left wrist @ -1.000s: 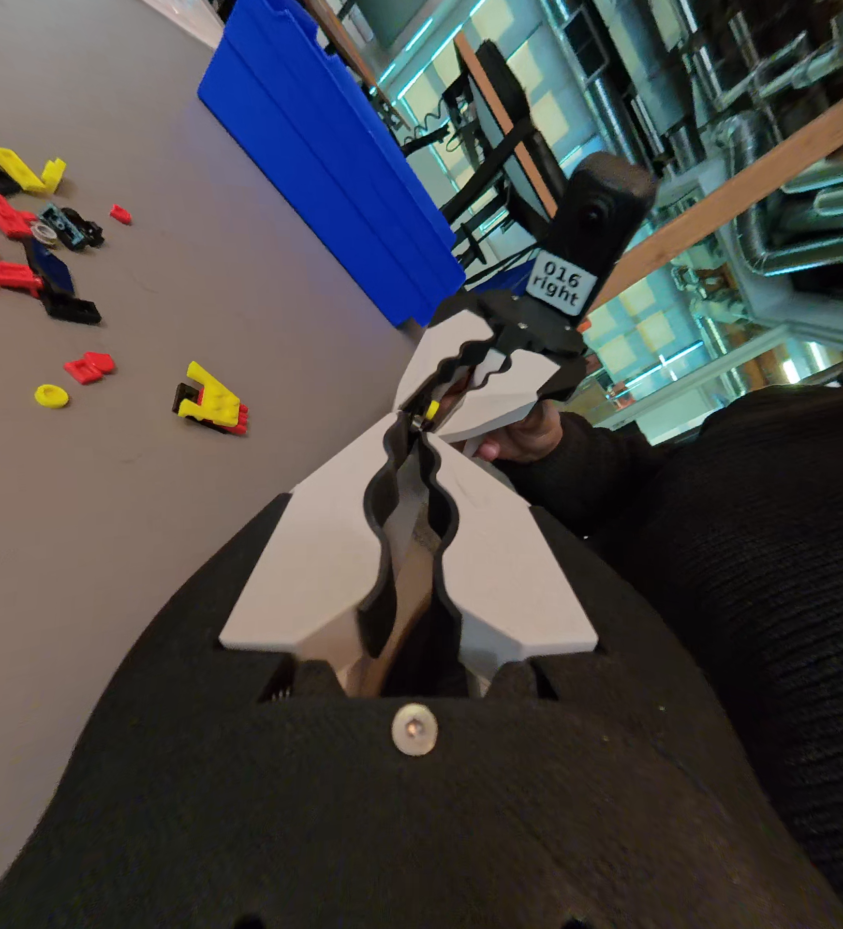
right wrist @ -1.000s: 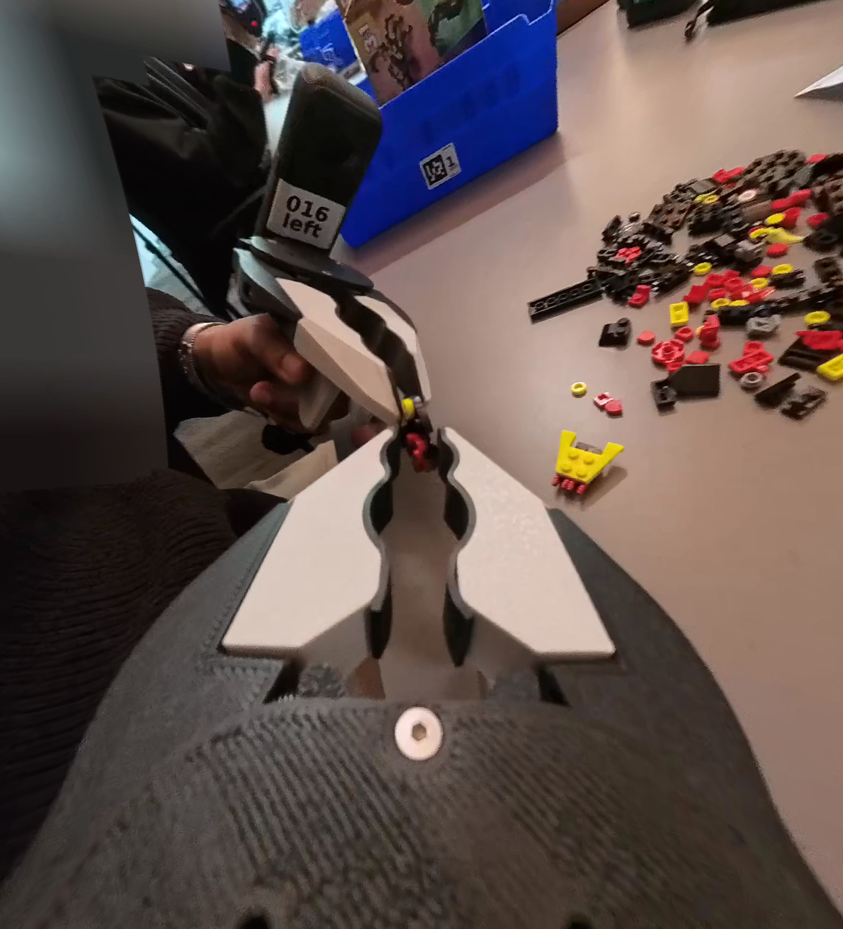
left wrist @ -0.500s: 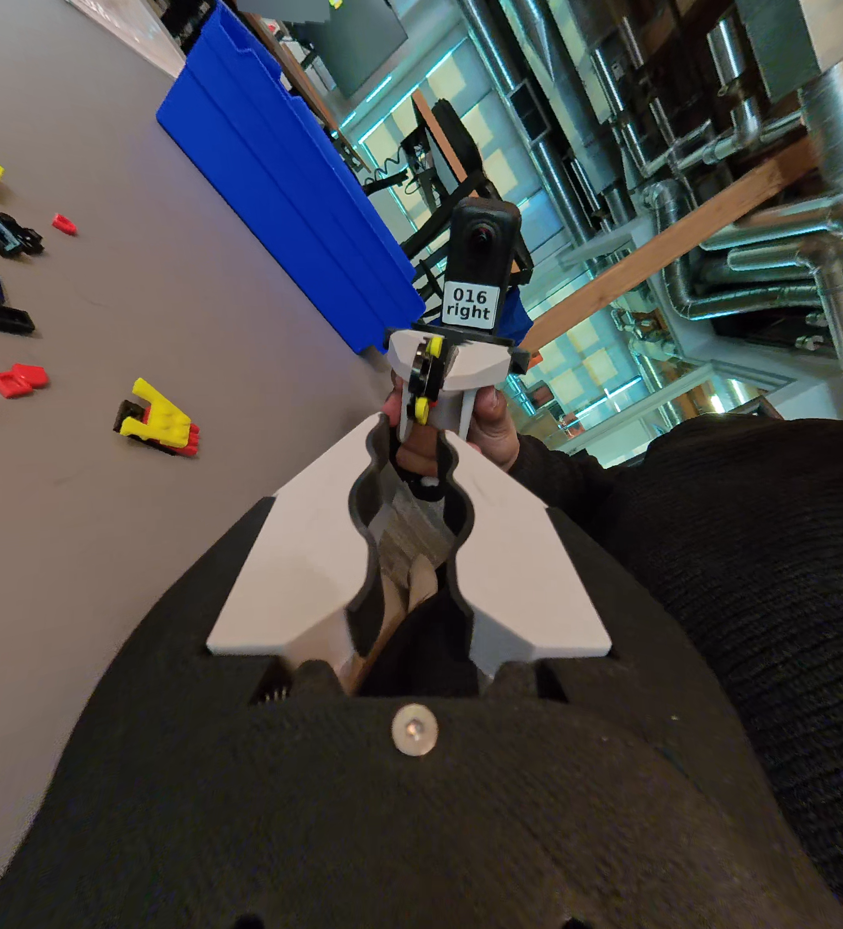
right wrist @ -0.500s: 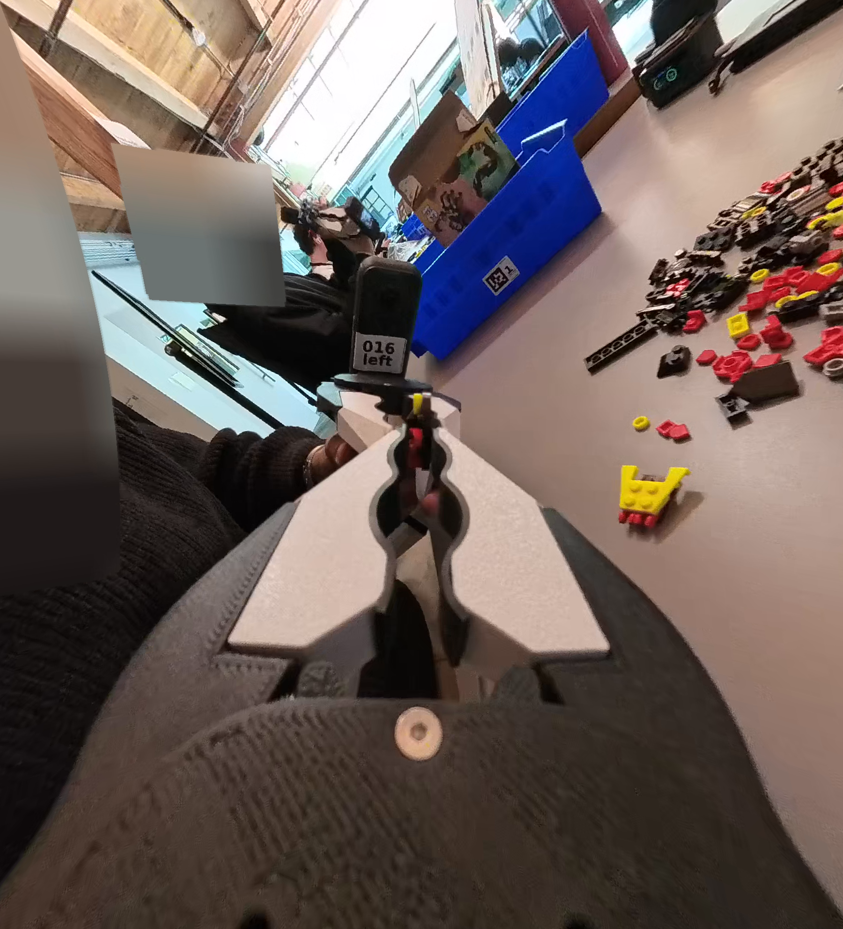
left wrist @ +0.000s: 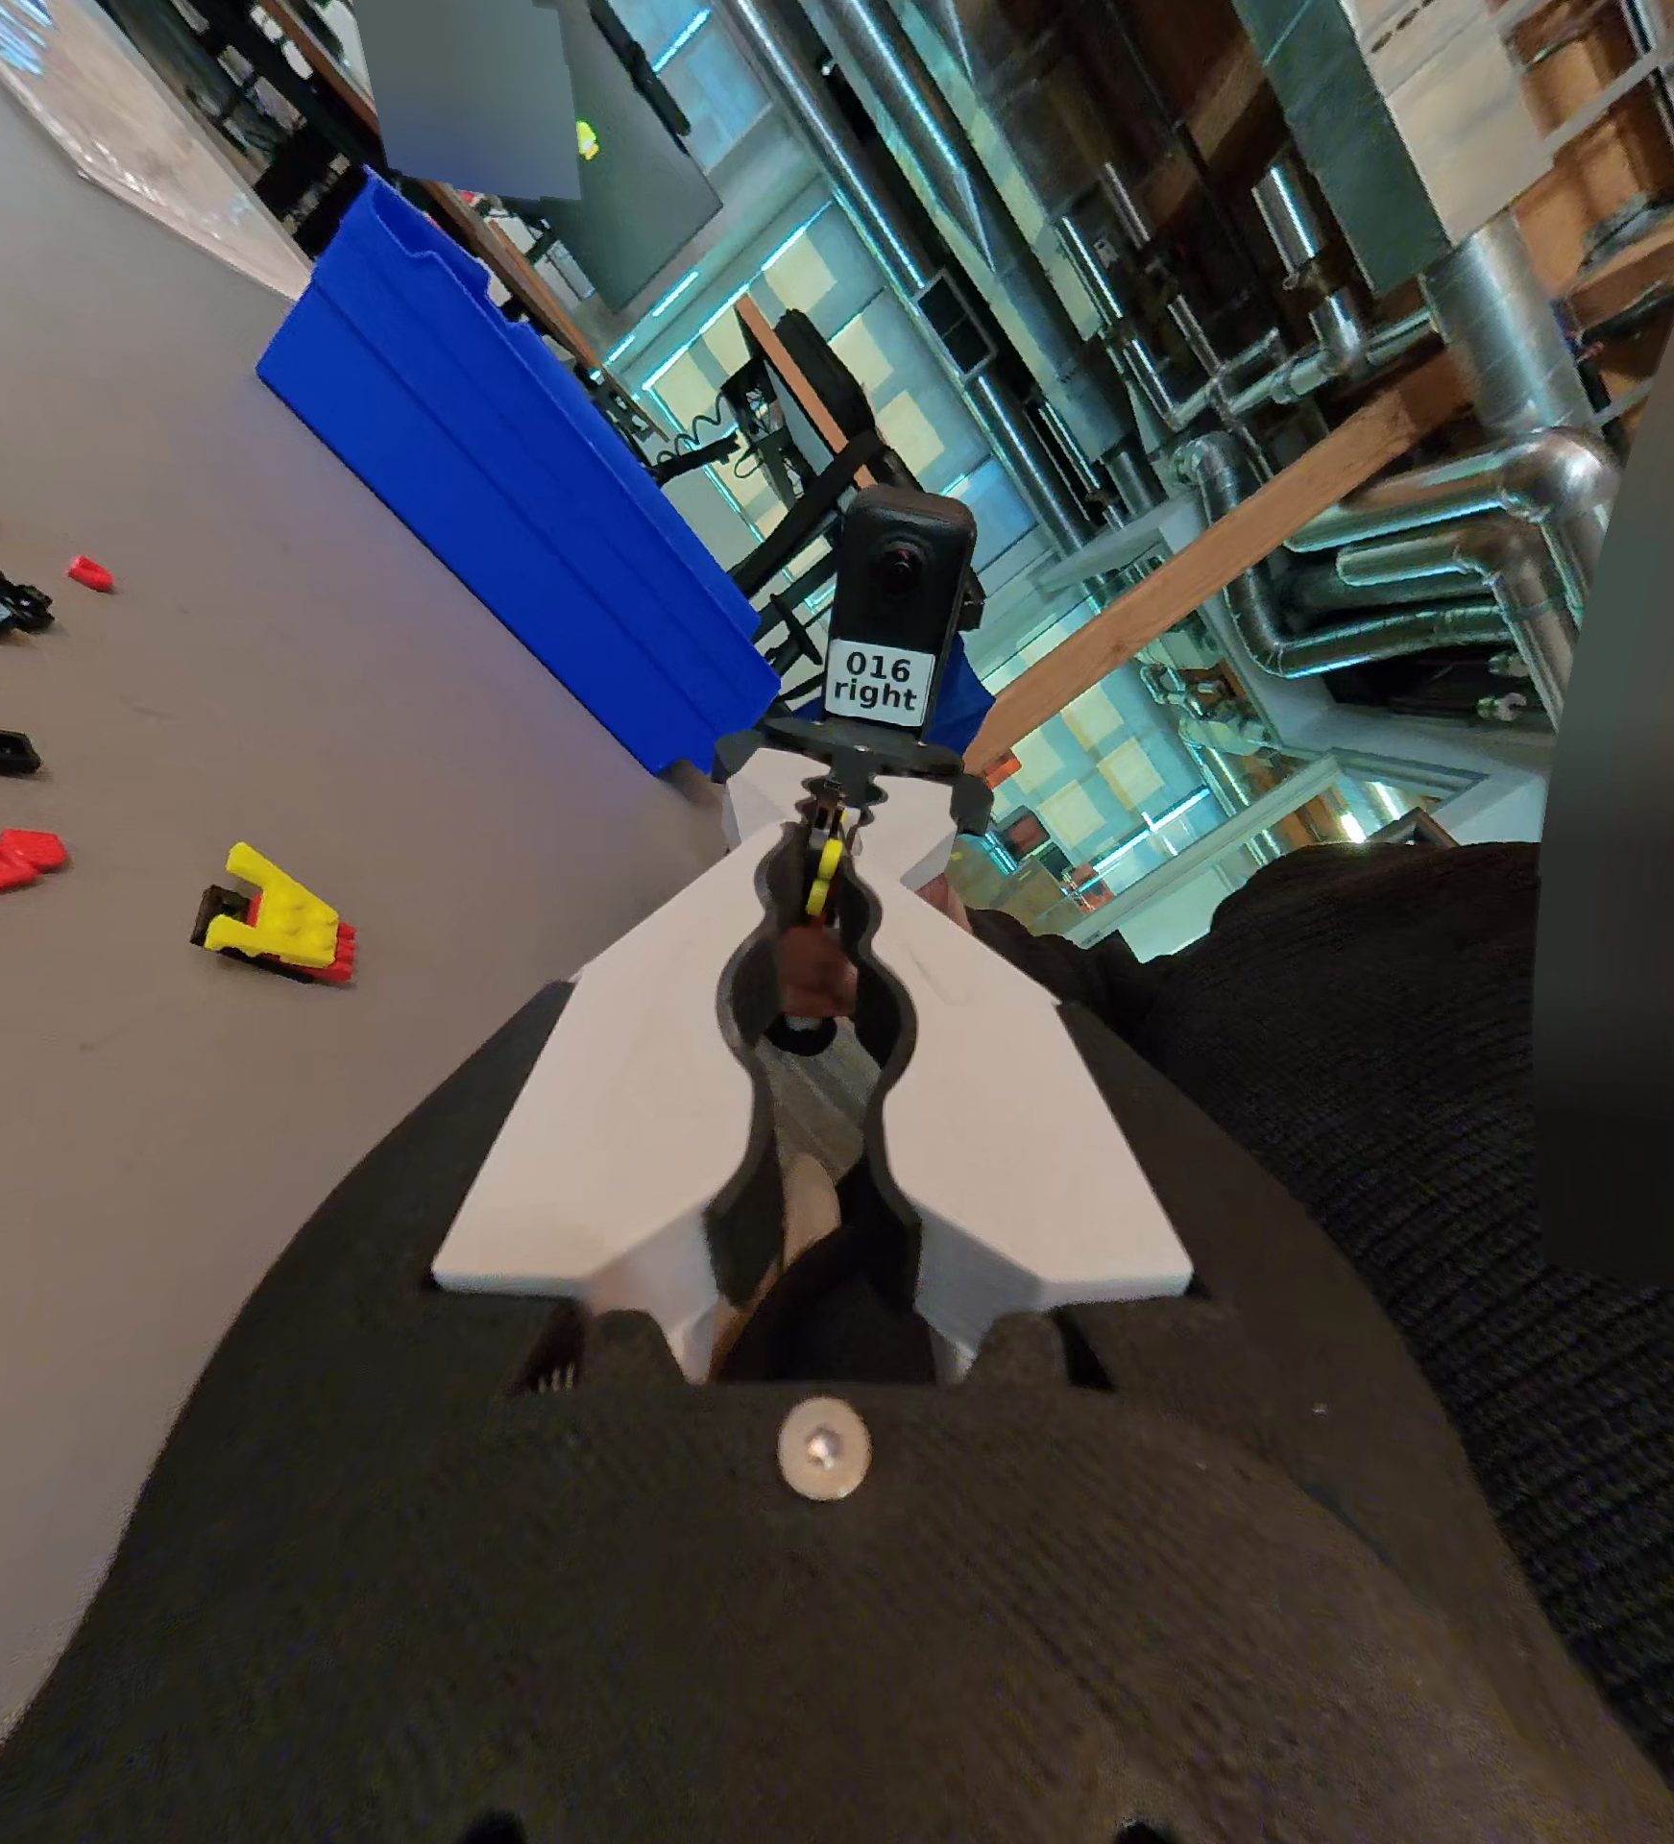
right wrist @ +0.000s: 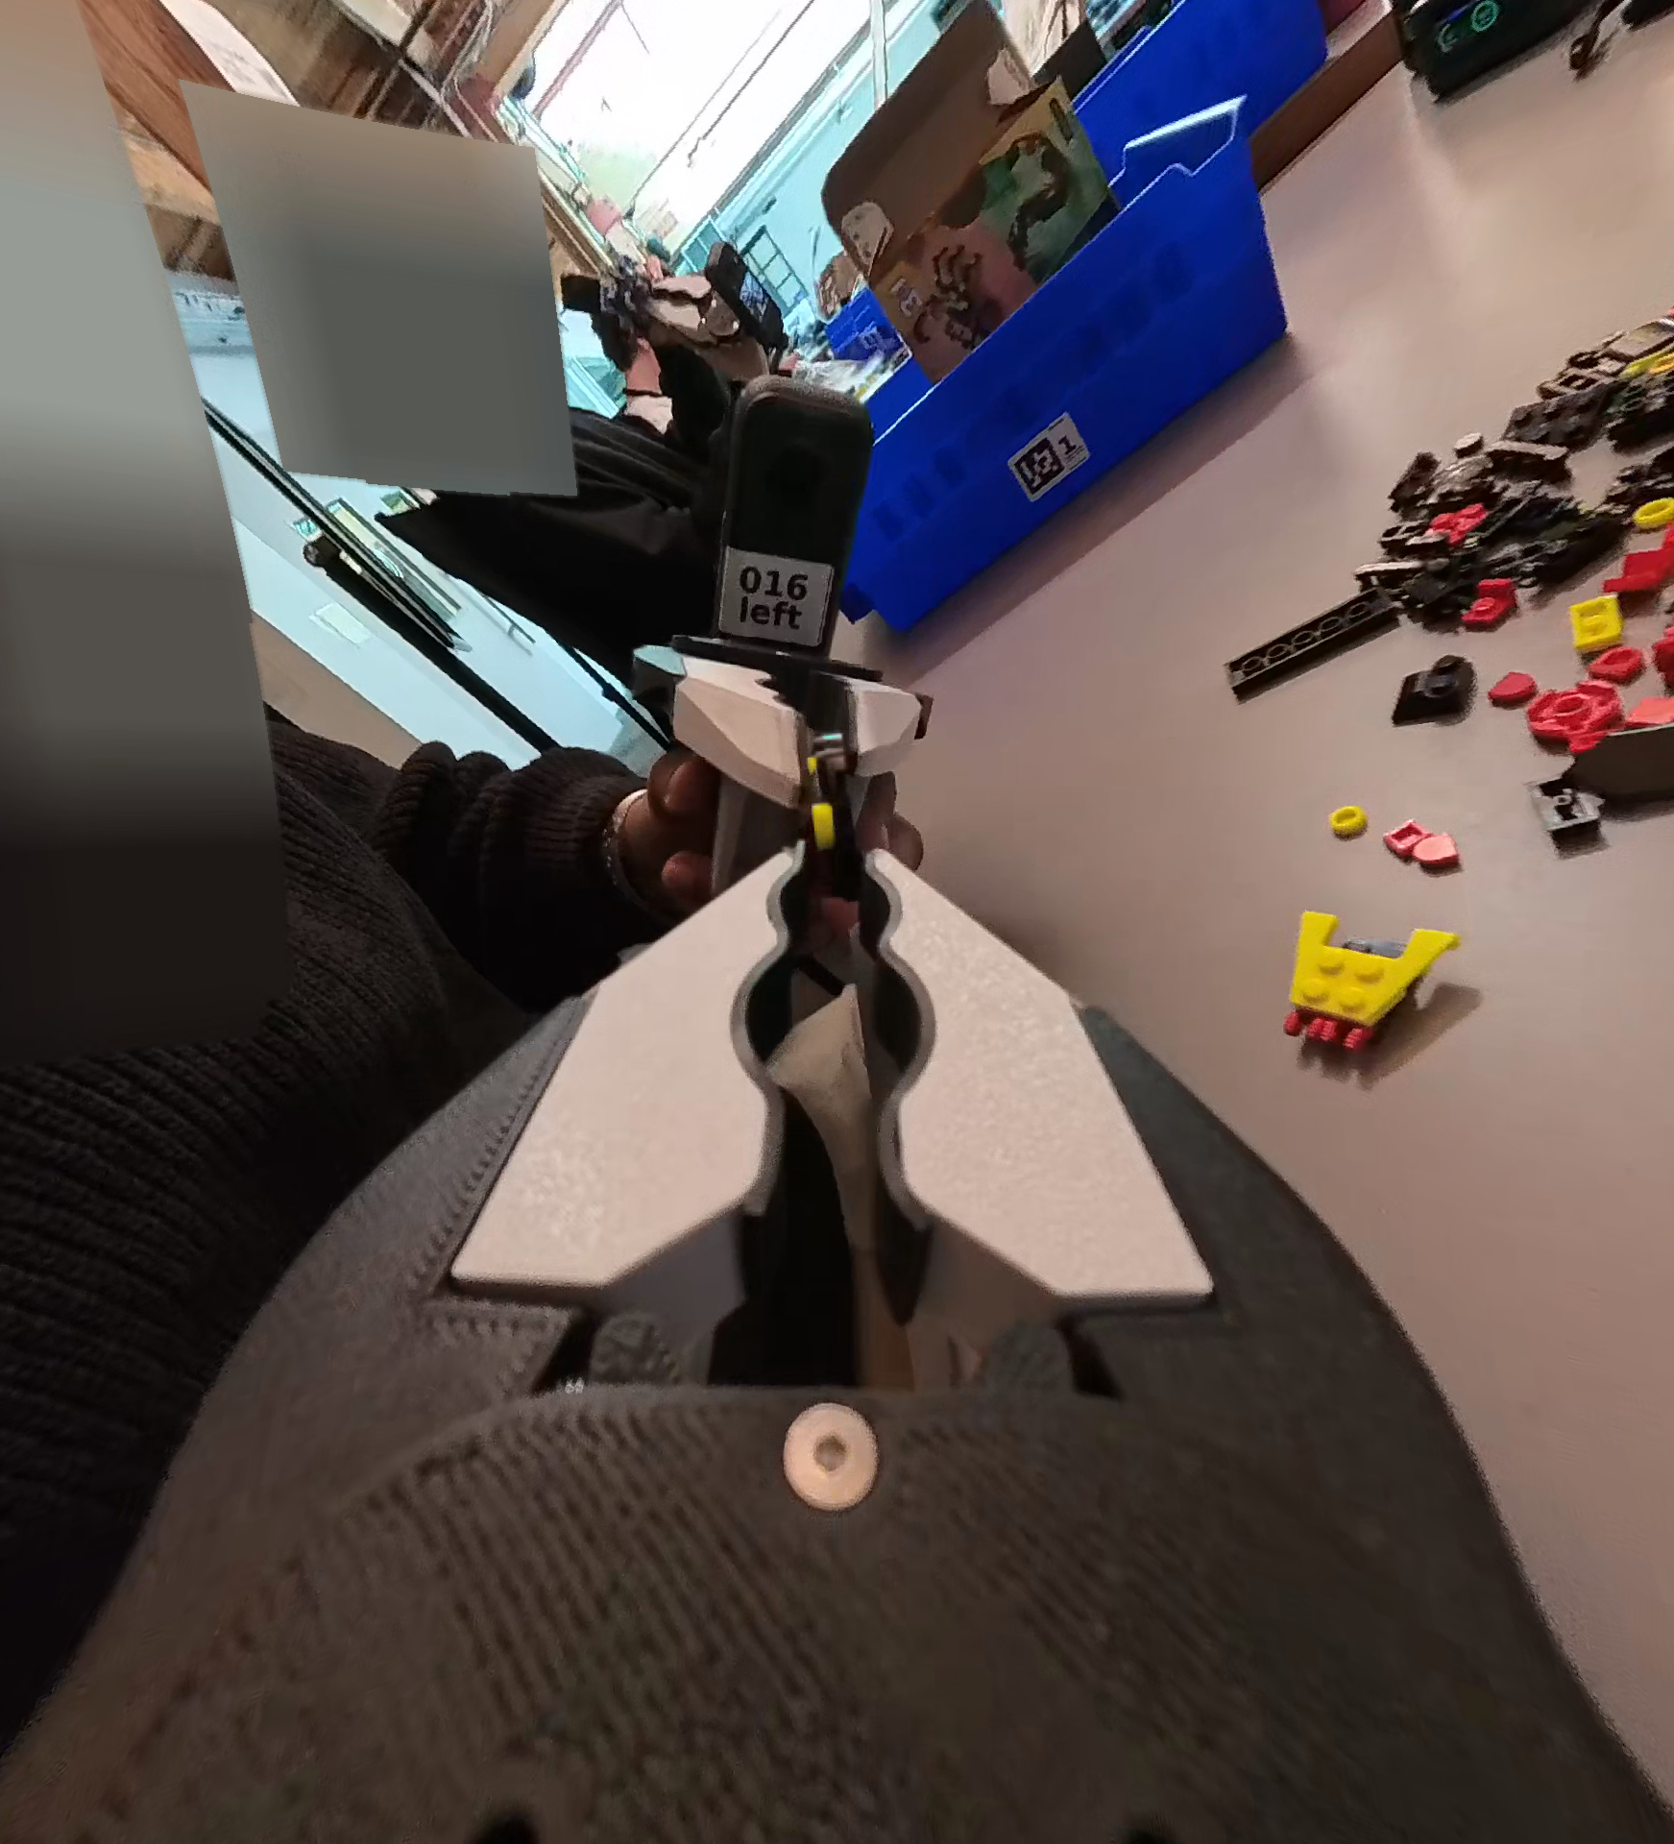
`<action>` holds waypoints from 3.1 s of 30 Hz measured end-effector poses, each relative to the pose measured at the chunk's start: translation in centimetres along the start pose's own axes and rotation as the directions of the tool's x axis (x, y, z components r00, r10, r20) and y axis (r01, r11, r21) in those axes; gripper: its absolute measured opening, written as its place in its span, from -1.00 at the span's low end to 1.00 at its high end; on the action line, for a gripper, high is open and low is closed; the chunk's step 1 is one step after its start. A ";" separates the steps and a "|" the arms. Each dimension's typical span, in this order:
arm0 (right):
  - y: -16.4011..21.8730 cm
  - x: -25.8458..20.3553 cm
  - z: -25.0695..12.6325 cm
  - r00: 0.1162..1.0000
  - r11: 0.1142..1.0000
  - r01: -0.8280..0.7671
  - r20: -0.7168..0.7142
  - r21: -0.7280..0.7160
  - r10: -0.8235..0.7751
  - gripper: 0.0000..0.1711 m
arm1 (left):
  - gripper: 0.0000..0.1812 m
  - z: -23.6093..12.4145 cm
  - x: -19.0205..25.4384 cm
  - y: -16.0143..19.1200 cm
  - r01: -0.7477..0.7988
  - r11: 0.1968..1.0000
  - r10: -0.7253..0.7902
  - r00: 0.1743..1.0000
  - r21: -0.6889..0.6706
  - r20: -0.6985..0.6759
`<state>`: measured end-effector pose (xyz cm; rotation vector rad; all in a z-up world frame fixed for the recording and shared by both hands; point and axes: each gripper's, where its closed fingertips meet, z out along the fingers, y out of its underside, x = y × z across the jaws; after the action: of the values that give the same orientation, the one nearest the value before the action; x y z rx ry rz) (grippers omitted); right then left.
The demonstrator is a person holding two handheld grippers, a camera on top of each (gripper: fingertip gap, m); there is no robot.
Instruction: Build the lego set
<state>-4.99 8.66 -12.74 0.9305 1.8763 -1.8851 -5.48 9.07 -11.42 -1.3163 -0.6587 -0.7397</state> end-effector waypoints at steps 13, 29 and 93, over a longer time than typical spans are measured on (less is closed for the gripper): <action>0.9 -2.1 -0.5 0.950 0.946 0.312 0.037 -0.083 -0.310 -0.93 | -0.92 0.2 2.0 1.5 -0.089 0.991 0.079 0.992 -0.100 -0.101; 2.3 -3.2 0.0 0.882 0.872 0.471 0.059 -0.136 -0.468 -0.93 | -0.91 0.4 3.0 3.5 -0.346 0.918 0.329 0.937 -0.192 -0.119; -2.8 8.6 0.8 0.679 0.673 0.607 -0.164 -0.421 -0.715 -1.00 | -0.97 1.5 -11.1 -5.7 -0.205 0.959 0.269 0.874 -0.195 0.404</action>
<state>-13.25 9.98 -16.18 0.4536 2.9491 -1.7056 -16.82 11.15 -16.51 -1.6849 -0.7818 -0.2981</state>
